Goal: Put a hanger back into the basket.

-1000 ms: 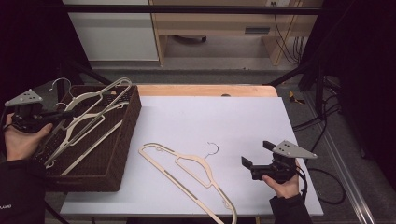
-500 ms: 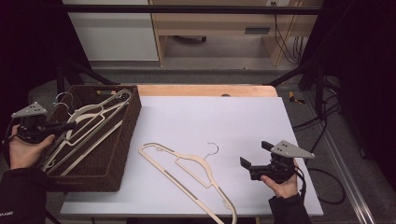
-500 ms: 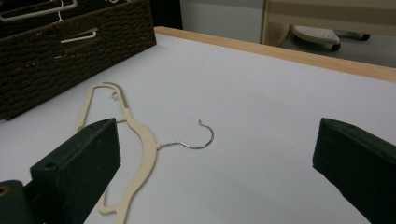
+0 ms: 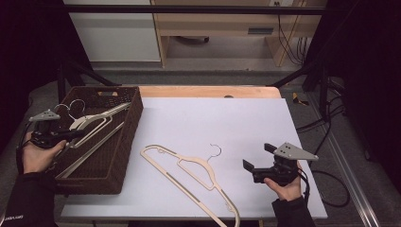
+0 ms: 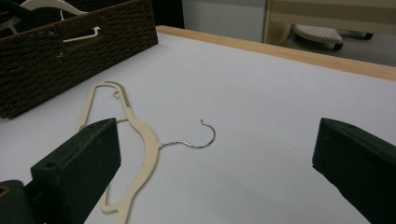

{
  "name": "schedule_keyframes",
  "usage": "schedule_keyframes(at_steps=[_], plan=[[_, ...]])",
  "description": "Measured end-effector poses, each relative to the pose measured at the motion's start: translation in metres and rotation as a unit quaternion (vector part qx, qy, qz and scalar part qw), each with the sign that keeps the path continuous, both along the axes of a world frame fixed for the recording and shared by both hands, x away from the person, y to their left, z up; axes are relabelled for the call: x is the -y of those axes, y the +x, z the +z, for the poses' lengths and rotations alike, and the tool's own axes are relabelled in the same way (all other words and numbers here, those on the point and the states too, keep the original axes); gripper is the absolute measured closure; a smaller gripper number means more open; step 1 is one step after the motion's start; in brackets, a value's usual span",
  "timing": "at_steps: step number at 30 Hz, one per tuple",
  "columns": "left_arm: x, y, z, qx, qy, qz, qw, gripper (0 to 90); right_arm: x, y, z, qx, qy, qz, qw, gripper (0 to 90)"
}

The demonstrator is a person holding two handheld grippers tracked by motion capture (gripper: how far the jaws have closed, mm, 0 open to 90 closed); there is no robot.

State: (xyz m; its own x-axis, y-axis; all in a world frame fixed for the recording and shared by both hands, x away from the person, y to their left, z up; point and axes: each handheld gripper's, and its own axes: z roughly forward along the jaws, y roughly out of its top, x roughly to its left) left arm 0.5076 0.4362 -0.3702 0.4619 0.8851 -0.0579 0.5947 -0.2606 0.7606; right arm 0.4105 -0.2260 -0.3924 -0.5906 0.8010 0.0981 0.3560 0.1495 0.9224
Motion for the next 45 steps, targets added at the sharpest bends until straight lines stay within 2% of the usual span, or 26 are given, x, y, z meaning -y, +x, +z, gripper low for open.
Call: schedule_keyframes(at_steps=[7,11,14,18,24,26,28,35,39,41,44,45], plan=[[-0.001,0.007,-0.002,-0.005,0.034,0.056,0.9979,81.1,0.000,0.000,0.000,0.001,-0.002,-0.001,1.0000,1.5],[-0.002,0.010,-0.004,-0.011,0.045,0.071,0.9964,80.1,-0.001,0.000,0.000,-0.001,-0.001,0.000,1.0000,1.6],[-0.005,0.011,-0.005,-0.022,0.072,0.079,0.9941,79.3,-0.001,0.000,0.000,0.000,-0.001,0.000,1.0000,1.6],[-0.008,0.014,-0.009,-0.031,0.070,0.096,0.9925,78.8,-0.001,0.000,0.000,0.000,0.000,0.001,1.0000,1.6],[-0.012,0.020,-0.016,-0.060,0.086,0.128,0.9862,77.3,-0.001,0.000,0.000,0.001,0.000,0.002,1.0000,1.6],[-0.014,0.021,-0.019,-0.078,0.082,0.139,0.9838,76.6,-0.001,0.000,0.000,0.000,0.000,0.002,1.0000,1.7],[-0.016,0.022,-0.022,-0.091,0.092,0.146,0.9808,75.2,-0.001,0.000,0.000,0.000,0.000,0.001,1.0000,1.6],[-0.018,0.022,-0.024,-0.099,0.075,0.155,0.9801,72.0,-0.002,0.000,0.000,0.000,-0.002,0.003,1.0000,1.7],[-0.017,0.018,-0.020,-0.096,0.080,0.155,0.9801,67.1,-0.002,0.000,0.001,0.002,0.000,0.002,1.0000,1.7],[-0.017,0.015,-0.017,-0.092,0.079,0.152,0.9810,64.8,-0.001,-0.001,0.001,0.003,0.001,0.002,1.0000,1.7],[-0.018,0.008,-0.008,-0.072,0.064,0.143,0.9850,62.0,0.001,-0.001,0.001,0.004,-0.002,0.003,1.0000,1.7],[-0.016,0.004,-0.003,-0.059,0.063,0.141,0.9863,61.3,0.001,-0.001,0.002,0.004,-0.001,0.002,1.0000,1.7]])
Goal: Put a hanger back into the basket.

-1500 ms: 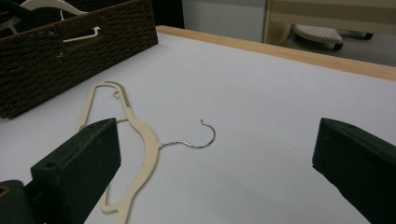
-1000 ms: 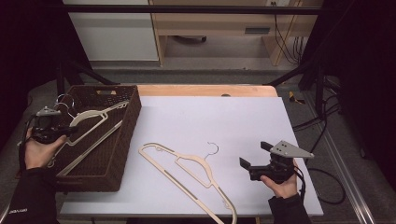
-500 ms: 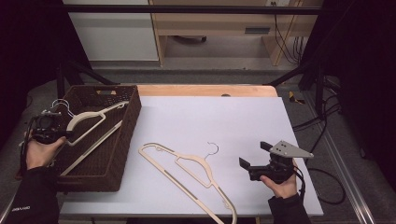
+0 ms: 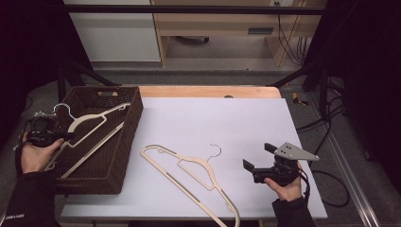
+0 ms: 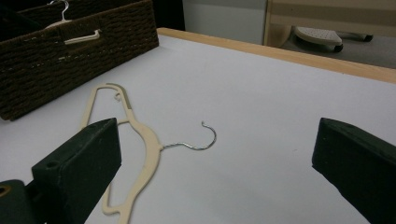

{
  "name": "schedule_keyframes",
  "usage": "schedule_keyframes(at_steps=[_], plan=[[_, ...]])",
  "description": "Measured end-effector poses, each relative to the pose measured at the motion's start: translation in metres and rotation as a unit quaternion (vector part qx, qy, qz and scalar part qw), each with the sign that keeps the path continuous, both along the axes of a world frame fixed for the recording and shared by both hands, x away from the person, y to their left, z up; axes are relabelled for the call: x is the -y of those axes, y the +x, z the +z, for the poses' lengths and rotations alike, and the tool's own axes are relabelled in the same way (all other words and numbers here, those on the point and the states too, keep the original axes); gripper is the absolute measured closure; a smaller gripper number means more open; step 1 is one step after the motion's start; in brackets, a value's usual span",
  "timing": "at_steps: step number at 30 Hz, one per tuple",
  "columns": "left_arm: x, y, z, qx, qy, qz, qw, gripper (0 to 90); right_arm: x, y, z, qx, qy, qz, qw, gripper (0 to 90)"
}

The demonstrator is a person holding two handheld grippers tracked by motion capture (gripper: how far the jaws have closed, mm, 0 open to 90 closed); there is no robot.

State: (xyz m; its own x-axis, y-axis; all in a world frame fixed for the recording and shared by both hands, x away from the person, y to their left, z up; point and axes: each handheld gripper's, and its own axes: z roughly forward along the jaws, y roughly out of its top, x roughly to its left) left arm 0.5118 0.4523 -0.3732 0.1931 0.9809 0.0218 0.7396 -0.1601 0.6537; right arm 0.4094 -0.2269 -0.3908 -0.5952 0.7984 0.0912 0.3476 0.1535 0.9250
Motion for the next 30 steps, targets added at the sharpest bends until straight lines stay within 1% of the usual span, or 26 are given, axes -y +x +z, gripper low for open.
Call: schedule_keyframes(at_steps=[2,4,6,7,8,9,11,12,14,15,16,18,19,20,22,23,25,26,27,28,29,30], plan=[[0.003,-0.006,0.009,0.024,-0.003,-0.011,0.9997,59.0,0.000,0.000,0.001,0.000,0.003,-0.004,1.0000,1.8],[0.010,-0.014,0.019,0.055,-0.017,-0.022,0.9981,56.2,0.001,-0.001,0.002,0.001,0.004,-0.005,1.0000,1.9],[0.018,-0.022,0.027,0.084,-0.031,-0.038,0.9952,53.0,0.002,-0.002,0.002,0.003,0.005,-0.004,1.0000,2.0],[0.023,-0.026,0.030,0.101,-0.041,-0.042,0.9932,51.0,0.002,-0.002,0.003,0.005,0.005,-0.004,1.0000,2.1],[0.027,-0.029,0.033,0.110,-0.047,-0.049,0.9916,49.0,0.002,-0.002,0.003,0.005,0.006,-0.005,1.0000,2.3],[0.033,-0.034,0.037,0.125,-0.051,-0.065,0.9887,46.5,0.002,-0.002,0.003,0.004,0.008,-0.006,0.9999,2.3],[0.045,-0.041,0.042,0.150,-0.069,-0.082,0.9828,39.1,0.001,-0.003,0.003,0.002,0.012,-0.010,0.9999,2.4],[0.051,-0.044,0.044,0.164,-0.076,-0.091,0.9792,35.6,0.001,-0.003,0.002,0.003,0.013,-0.010,0.9999,2.5],[0.064,-0.051,0.046,0.186,-0.093,-0.113,0.9716,30.9,0.000,-0.003,0.002,0.000,0.014,-0.008,0.9999,2.6],[0.072,-0.053,0.047,0.195,-0.099,-0.124,0.9680,28.7,0.000,-0.003,0.001,0.002,0.011,-0.007,0.9999,2.7],[0.079,-0.056,0.047,0.205,-0.104,-0.134,0.9638,26.5,0.000,-0.003,0.001,0.002,0.007,-0.005,1.0000,2.8],[0.095,-0.062,0.046,0.229,-0.113,-0.154,0.9546,21.4,-0.001,-0.003,0.000,0.000,0.008,-0.003,1.0000,3.7],[0.102,-0.064,0.046,0.234,-0.115,-0.165,0.9512,18.7,-0.001,-0.003,-0.001,0.001,0.005,0.001,1.0000,4.1],[0.109,-0.066,0.044,0.235,-0.117,-0.173,0.9494,16.1,-0.003,-0.004,-0.001,-0.003,0.012,0.000,0.9999,4.4],[0.123,-0.070,0.041,0.236,-0.123,-0.187,0.9456,13.3,-0.005,-0.005,-0.002,-0.004,0.009,0.003,0.9999,4.4],[0.129,-0.072,0.039,0.236,-0.128,-0.196,0.9433,12.4,-0.006,-0.005,-0.003,-0.003,0.005,0.006,1.0000,4.3],[0.140,-0.076,0.035,0.239,-0.136,-0.214,0.9373,11.9,-0.006,-0.005,-0.004,-0.008,0.003,0.012,0.9999,4.2],[0.145,-0.079,0.033,0.241,-0.143,-0.220,0.9344,11.6,-0.008,-0.005,-0.005,-0.008,0.004,0.008,0.9999,4.3],[0.150,-0.081,0.031,0.241,-0.146,-0.226,0.9324,11.5,-0.008,-0.005,-0.005,-0.009,0.005,0.008,0.9999,4.2],[0.155,-0.083,0.029,0.241,-0.148,-0.231,0.9311,11.2,-0.008,-0.005,-0.006,-0.010,0.002,0.011,0.9999,4.2],[0.160,-0.085,0.028,0.241,-0.149,-0.235,0.9297,11.1,-0.009,-0.005,-0.007,-0.013,0.007,0.011,0.9998,4.2],[0.165,-0.088,0.025,0.239,-0.159,-0.239,0.9278,11.0,-0.010,-0.005,-0.007,-0.013,0.004,0.010,0.9999,4.2]])
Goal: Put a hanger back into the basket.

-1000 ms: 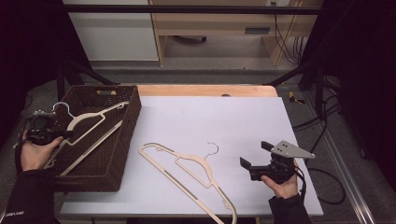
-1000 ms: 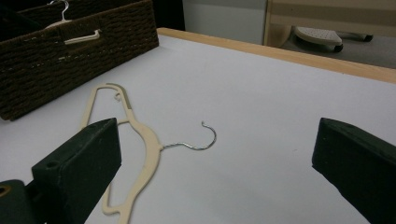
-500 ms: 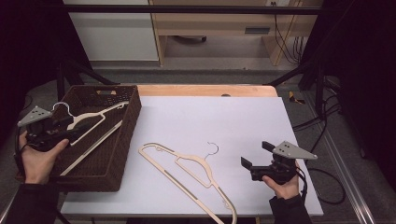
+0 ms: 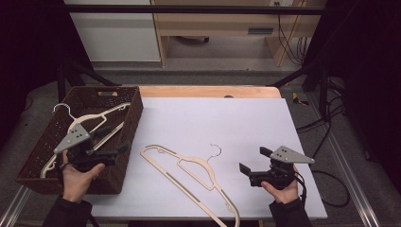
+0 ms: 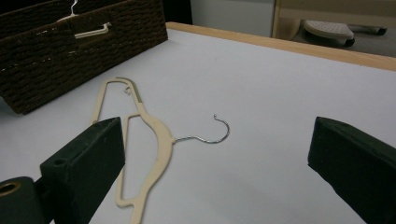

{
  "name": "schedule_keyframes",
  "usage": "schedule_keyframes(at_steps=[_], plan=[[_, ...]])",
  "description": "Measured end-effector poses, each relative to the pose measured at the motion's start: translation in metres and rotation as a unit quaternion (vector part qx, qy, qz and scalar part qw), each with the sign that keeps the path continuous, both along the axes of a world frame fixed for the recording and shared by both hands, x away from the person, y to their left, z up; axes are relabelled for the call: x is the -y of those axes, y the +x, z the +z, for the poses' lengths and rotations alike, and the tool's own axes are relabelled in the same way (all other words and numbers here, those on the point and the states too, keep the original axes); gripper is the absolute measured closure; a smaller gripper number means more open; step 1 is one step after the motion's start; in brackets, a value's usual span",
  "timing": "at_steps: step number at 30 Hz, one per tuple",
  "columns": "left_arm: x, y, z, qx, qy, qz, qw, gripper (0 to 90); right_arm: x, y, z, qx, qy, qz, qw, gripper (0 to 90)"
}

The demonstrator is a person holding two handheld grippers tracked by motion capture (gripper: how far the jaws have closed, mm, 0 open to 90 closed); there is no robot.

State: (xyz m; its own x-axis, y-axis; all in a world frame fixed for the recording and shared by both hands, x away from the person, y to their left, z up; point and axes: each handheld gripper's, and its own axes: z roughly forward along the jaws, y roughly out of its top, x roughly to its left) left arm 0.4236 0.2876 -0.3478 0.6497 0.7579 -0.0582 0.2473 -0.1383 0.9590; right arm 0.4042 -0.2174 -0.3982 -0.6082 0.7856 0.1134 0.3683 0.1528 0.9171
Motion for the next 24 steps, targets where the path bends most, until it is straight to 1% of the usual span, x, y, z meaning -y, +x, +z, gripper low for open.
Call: schedule_keyframes(at_steps=[1,5,7,9,10,11,12,15,17,19,20,23,24], plan=[[0.004,-0.002,-0.002,-0.002,-0.006,-0.006,1.0000,10.8,-0.001,-0.001,-0.001,-0.002,0.000,0.000,1.0000,4.2],[0.019,-0.008,-0.010,-0.003,-0.008,-0.021,0.9997,10.7,-0.004,-0.002,-0.003,-0.007,-0.004,0.004,1.0000,4.8],[0.026,-0.011,-0.016,-0.009,-0.009,-0.028,0.9995,10.6,-0.006,-0.002,-0.004,-0.008,-0.008,0.005,0.9999,5.2],[0.033,-0.013,-0.023,-0.017,0.000,-0.038,0.9991,10.5,-0.008,-0.002,-0.006,-0.012,-0.015,0.008,0.9998,6.6],[0.036,-0.013,-0.026,-0.019,0.006,-0.040,0.9990,10.0,-0.010,-0.002,-0.007,-0.016,-0.013,0.013,0.9997,7.2],[0.039,-0.014,-0.029,-0.019,0.010,-0.039,0.9990,9.9,-0.011,-0.002,-0.008,-0.018,-0.018,0.015,0.9996,7.3],[0.041,-0.014,-0.032,-0.020,0.010,-0.041,0.9989,10.0,-0.013,-0.003,-0.010,-0.022,-0.019,0.018,0.9994,7.8],[0.047,-0.015,-0.040,-0.030,0.017,-0.048,0.9982,9.5,-0.019,-0.003,-0.015,-0.036,-0.029,0.023,0.9987,8.9],[0.050,-0.015,-0.044,-0.036,0.023,-0.049,0.9979,9.0,-0.022,-0.003,-0.018,-0.040,-0.035,0.025,0.9983,9.7],[0.052,-0.015,-0.047,-0.042,0.022,-0.051,0.9976,9.0,-0.025,-0.003,-0.021,-0.046,-0.038,0.026,0.9979,12.0],[0.053,-0.015,-0.050,-0.045,0.024,-0.053,0.9973,9.0,-0.026,-0.004,-0.022,-0.054,-0.036,0.028,0.9975,12.7],[0.056,-0.015,-0.054,-0.046,0.035,-0.056,0.9967,8.9,-0.032,-0.004,-0.028,-0.065,-0.047,0.033,0.9962,15.9],[0.057,-0.014,-0.054,-0.046,0.035,-0.057,0.9967,9.0,-0.035,-0.004,-0.030,-0.072,-0.052,0.035,0.9954,17.3]])
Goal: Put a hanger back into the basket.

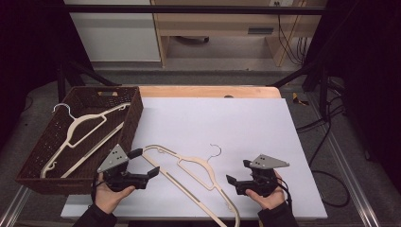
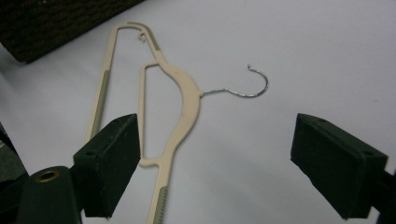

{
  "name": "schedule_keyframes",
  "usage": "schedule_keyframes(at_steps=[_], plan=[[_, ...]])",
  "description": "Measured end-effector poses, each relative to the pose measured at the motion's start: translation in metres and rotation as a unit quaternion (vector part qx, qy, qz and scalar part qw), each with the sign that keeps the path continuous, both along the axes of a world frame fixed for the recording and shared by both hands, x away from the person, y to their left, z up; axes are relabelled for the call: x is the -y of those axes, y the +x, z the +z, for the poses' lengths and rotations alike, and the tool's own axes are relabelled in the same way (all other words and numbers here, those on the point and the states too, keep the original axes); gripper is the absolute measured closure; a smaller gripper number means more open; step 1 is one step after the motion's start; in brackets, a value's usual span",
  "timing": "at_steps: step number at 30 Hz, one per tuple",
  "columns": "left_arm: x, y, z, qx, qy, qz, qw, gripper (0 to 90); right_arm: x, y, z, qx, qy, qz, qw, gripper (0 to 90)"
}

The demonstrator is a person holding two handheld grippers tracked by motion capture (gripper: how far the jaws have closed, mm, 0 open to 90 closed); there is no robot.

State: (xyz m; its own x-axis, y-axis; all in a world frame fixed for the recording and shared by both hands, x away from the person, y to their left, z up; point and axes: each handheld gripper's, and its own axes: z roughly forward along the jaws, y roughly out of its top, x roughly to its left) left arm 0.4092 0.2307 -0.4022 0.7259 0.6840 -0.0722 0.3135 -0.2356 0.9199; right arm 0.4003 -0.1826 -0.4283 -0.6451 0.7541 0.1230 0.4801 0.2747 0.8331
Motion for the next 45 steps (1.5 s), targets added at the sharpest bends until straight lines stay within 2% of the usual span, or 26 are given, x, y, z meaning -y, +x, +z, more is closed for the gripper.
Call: schedule_keyframes(at_steps=[6,10,12,13,15,16,18,23,25,30,33,34,35,37,41,43,45], plan=[[0.003,0.001,-0.007,-0.012,0.010,-0.001,0.9999,9.1,-0.015,-0.001,-0.013,-0.038,-0.026,0.022,0.9987,33.9],[0.005,0.001,-0.009,-0.012,0.014,-0.004,0.9998,9.2,-0.027,-0.001,-0.024,-0.064,-0.052,0.031,0.9961,44.6],[0.006,0.001,-0.009,-0.015,0.017,-0.005,0.9997,9.2,-0.031,-0.001,-0.029,-0.075,-0.064,0.045,0.9941,49.8],[0.006,0.001,-0.010,-0.016,0.016,-0.005,0.9997,9.2,-0.033,-0.002,-0.030,-0.083,-0.065,0.040,0.9936,52.2],[0.006,0.001,-0.010,-0.017,0.017,-0.003,0.9997,9.2,-0.035,-0.002,-0.035,-0.088,-0.080,0.048,0.9917,55.9],[0.006,0.001,-0.011,-0.017,0.018,-0.003,0.9997,9.2,-0.037,-0.003,-0.036,-0.091,-0.078,0.049,0.9916,56.9],[0.005,0.002,-0.011,-0.017,0.015,-0.001,0.9997,9.2,-0.040,-0.004,-0.038,-0.097,-0.091,0.048,0.9899,59.0],[0.003,0.002,-0.012,-0.018,0.014,0.001,0.9997,9.3,-0.042,-0.007,-0.043,-0.102,-0.108,0.057,0.9873,64.1],[0.003,0.002,-0.012,-0.018,0.014,0.001,0.9997,9.5,-0.043,-0.010,-0.043,-0.099,-0.118,0.049,0.9869,68.1],[0.004,0.002,-0.013,-0.020,0.017,0.001,0.9997,9.6,-0.048,-0.012,-0.042,-0.094,-0.136,0.041,0.9854,70.5],[0.005,0.002,-0.013,-0.019,0.017,0.001,0.9997,9.6,-0.049,-0.012,-0.042,-0.096,-0.137,0.034,0.9853,74.2],[0.005,0.002,-0.013,-0.019,0.018,0.000,0.9996,9.6,-0.050,-0.013,-0.041,-0.107,-0.134,0.022,0.9849,75.4],[0.005,0.002,-0.013,-0.020,0.019,0.000,0.9996,9.6,-0.049,-0.012,-0.042,-0.097,-0.137,0.029,0.9853,77.0],[0.006,0.002,-0.014,-0.021,0.021,-0.001,0.9996,9.6,-0.048,-0.011,-0.041,-0.104,-0.137,0.027,0.9847,78.7],[0.007,0.002,-0.014,-0.020,0.021,-0.002,0.9996,9.6,-0.046,-0.007,-0.041,-0.120,-0.120,0.027,0.9851,78.8],[0.007,0.002,-0.014,-0.020,0.021,-0.002,0.9996,9.6,-0.044,-0.006,-0.041,-0.120,-0.117,0.036,0.9852,79.0],[0.007,0.002,-0.014,-0.021,0.021,-0.004,0.9995,9.6,-0.042,-0.005,-0.040,-0.118,-0.120,0.028,0.9854,79.1]])
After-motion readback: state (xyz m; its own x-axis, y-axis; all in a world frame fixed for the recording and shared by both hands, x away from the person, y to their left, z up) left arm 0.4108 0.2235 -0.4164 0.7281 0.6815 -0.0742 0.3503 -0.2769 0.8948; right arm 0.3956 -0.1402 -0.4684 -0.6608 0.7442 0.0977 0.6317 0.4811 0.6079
